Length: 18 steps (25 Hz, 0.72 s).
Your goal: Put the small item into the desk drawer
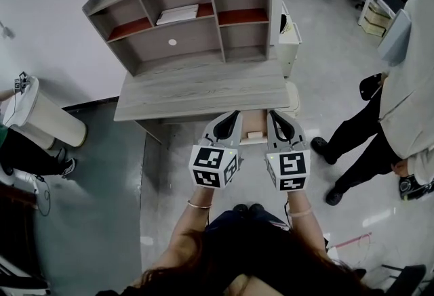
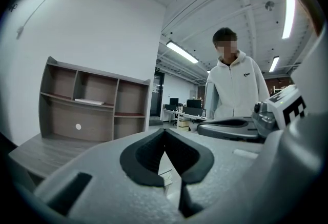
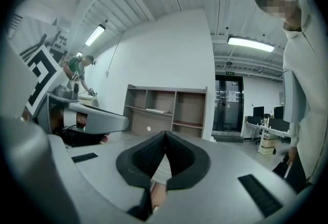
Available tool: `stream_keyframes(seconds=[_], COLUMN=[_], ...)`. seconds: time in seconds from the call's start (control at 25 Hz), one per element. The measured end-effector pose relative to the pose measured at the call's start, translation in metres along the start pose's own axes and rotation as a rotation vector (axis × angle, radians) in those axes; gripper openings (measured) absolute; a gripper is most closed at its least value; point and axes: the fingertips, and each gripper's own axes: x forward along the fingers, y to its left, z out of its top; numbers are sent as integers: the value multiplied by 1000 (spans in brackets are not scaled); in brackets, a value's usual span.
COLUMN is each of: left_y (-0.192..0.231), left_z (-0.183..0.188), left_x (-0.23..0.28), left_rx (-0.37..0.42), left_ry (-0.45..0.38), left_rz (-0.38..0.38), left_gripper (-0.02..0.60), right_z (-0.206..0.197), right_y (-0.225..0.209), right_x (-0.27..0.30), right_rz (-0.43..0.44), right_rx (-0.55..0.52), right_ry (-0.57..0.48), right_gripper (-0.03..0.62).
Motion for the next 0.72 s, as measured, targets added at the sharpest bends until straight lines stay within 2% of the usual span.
stream_keyframes(seconds=[0.72], left_y=[-5], left_z=[1], left_x=[-14], left_rx=[-12], left_ry=[-10], left_rz=[-21], left_gripper=[15], right_z=[3], right_y=[12], right_x=[-12], right_rz=[-10], right_rx=[-1], right_ry=[0], right_gripper=[2])
